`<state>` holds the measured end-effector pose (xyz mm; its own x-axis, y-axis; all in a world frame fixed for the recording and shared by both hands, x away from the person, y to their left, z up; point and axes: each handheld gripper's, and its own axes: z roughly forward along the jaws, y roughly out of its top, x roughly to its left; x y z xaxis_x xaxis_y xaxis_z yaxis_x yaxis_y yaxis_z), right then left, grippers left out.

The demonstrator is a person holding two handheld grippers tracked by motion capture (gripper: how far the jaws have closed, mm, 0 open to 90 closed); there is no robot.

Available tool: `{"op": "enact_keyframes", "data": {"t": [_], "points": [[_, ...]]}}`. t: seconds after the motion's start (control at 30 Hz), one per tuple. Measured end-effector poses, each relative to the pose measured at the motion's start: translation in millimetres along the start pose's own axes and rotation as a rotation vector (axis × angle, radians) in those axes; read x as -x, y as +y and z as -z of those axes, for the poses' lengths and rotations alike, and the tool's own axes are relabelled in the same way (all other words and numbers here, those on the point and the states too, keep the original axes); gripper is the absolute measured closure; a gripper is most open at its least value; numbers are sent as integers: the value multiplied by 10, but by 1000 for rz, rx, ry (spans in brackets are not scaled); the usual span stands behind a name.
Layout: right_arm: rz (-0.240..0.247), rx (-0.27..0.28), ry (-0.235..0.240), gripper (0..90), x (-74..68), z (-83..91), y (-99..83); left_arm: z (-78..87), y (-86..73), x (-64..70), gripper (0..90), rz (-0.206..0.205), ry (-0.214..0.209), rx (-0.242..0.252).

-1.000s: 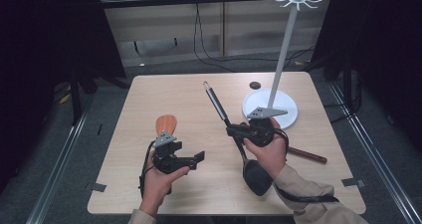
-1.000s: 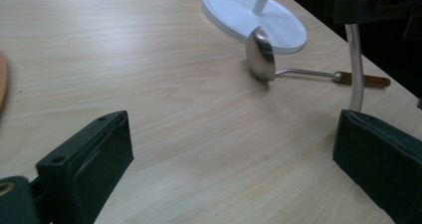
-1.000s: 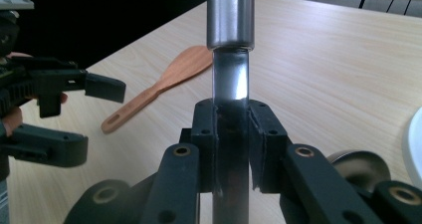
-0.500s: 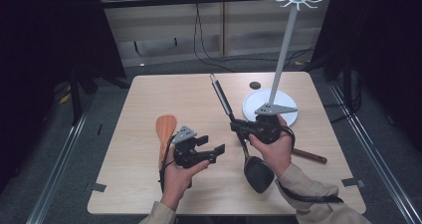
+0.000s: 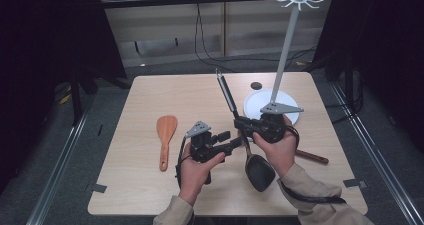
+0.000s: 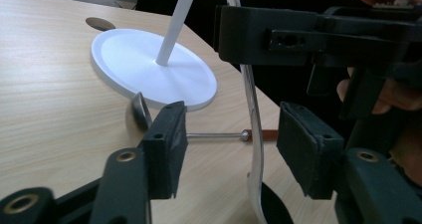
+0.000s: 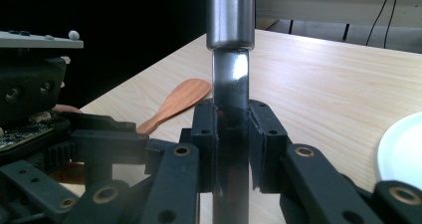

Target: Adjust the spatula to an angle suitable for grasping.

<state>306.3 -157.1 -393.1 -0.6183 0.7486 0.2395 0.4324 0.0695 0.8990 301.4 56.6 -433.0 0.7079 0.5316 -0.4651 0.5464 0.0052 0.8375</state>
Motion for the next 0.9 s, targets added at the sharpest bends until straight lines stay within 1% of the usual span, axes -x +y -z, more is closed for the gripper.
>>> {"op": "enact_keyframes", "data": {"t": [0.07, 0.13, 0.17, 0.27, 0.33, 0.4, 0.43, 0.5, 0.6, 0.63, 0.7, 0.73, 0.8, 0.83, 0.9], "points": [[-2, 0, 1, 762, -5, 5, 6, -32, 3, 18, 482, 5, -6, 1], [0, 2, -13, 762, -12, 8, 8, -62, 6, 40, 504, 10, -11, -2], [3, -2, -8, 762, -12, 5, 9, -73, 9, 49, 511, 8, 1, -7], [1, -1, -15, 762, -28, 7, 7, -101, 13, 62, 544, 17, 9, 4], [0, 2, -23, 762, -37, 12, 11, -120, 12, 63, 569, 20, 13, 2], [4, 8, -25, 761, -40, 18, 13, -137, 4, 62, 590, 36, 9, 13], [4, 7, -26, 761, -44, 21, 16, -149, 0, 69, 608, 37, 7, 15], [2, 12, -30, 761, -57, 32, 23, -166, -2, 83, 637, 30, 17, 22], [3, 22, -37, 761, -75, 46, 38, -195, -3, 110, 671, 41, 20, 40], [10, 25, -42, 761, -78, 49, 40, -195, 0, 118, 696, 37, 25, 42], [11, 34, -49, 761, -80, 58, 42, -203, 9, 136, 734, 36, 17, 47], [7, 34, -51, 761, -76, 62, 45, -204, 16, 140, 765, 27, 17, 44], [-2, 42, -48, 760, -64, 68, 46, -212, 30, 157, 817, 29, 16, 38], [-8, 42, -51, 761, -58, 71, 48, -216, 34, 164, 850, 35, 9, 42], [-27, 48, -48, 760, -49, 83, 53, -214, 48, 171, 869, 41, 23, 38]]}}
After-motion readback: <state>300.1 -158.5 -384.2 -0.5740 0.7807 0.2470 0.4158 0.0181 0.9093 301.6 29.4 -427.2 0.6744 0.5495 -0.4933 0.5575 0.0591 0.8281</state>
